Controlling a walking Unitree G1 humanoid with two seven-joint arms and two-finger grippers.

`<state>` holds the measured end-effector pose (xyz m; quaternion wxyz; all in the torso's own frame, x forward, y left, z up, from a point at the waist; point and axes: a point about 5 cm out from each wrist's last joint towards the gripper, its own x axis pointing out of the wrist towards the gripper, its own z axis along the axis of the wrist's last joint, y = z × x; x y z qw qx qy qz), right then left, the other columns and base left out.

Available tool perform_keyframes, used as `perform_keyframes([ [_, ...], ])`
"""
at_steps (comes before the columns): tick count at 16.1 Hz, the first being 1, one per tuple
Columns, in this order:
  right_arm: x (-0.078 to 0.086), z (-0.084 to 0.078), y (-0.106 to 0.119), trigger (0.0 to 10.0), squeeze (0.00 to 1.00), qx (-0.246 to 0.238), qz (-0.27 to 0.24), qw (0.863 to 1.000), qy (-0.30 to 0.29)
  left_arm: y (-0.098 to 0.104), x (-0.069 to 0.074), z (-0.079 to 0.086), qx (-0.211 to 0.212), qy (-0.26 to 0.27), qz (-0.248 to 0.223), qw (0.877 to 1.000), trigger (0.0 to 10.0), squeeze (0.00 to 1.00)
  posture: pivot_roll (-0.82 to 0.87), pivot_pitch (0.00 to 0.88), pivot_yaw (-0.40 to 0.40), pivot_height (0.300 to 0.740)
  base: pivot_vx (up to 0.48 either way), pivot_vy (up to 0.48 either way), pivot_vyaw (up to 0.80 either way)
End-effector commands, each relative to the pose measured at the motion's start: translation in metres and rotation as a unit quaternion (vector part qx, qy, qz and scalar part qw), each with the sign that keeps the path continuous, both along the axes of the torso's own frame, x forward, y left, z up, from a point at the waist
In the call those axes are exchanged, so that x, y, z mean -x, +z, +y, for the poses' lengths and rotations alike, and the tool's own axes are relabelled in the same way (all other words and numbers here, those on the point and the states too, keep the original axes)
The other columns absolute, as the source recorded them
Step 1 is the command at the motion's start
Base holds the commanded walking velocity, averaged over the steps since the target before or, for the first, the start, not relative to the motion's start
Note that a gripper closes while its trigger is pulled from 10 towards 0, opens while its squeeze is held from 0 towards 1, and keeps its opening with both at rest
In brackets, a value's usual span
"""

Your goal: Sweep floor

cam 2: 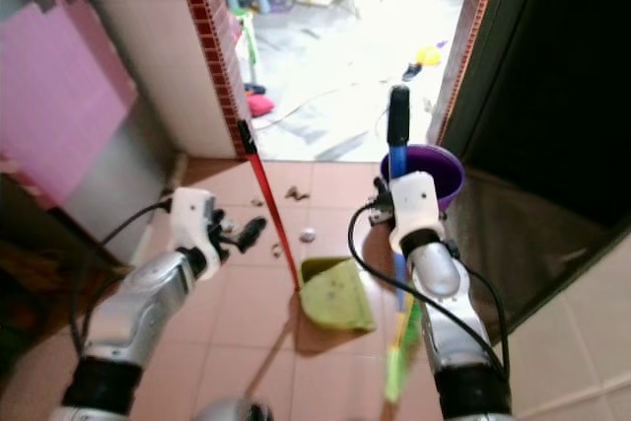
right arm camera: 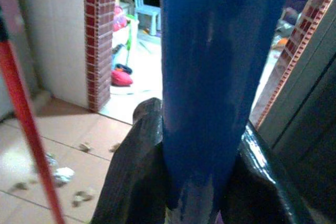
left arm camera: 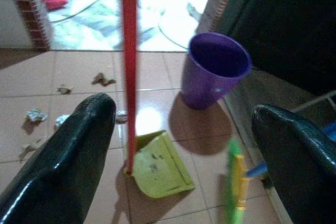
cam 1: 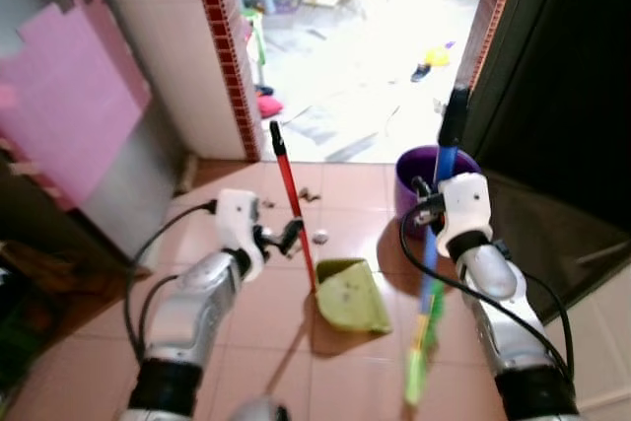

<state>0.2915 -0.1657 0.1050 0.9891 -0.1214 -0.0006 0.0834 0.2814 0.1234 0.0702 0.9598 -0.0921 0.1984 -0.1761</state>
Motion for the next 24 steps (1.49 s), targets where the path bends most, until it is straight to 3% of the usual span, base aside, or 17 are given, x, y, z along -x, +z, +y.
perform_keyframes([
  [1, -0.0039, 0.0093, 0.0165, 10.0, 0.0, -0.014, -0.04, 0.999, 0.018, 0.0019, -0.0022, 0.0021, -0.005, 0.004, -0.004, 1.0, 10.0, 0.0, -0.15, 0.0, 0.07, 0.74, 0.27, 0.0, 0.0],
  [9, -0.0066, 0.0085, 0.0157, 10.0, 0.0, -0.011, -0.038, 0.999, 0.031, 0.0, -0.002, 0.0026, -0.011, 0.018, -0.004, 1.0, 10.0, 0.0, -0.14, 0.0, 0.063, 0.74, 0.03, 0.0, 0.0],
  [19, -0.0063, 0.011, 0.016, 10.0, 0.0, 0.007, -0.041, 0.998, 0.049, 0.0001, -0.0049, 0.0024, -0.009, 0.024, -0.007, 1.0, 10.0, 0.0, -0.15, 0.0, 0.063, 0.74, 0.263, 0.024, 0.06],
  [24, -0.0065, 0.012, 0.0151, 10.0, 0.0, 0.006, -0.04, 0.998, 0.05, -0.0018, -0.0033, 0.0023, -0.008, 0.022, -0.001, 1.0, 10.0, 0.0, -0.15, 0.0, 0.06, 0.74, 0.192, 0.259, 0.19],
])
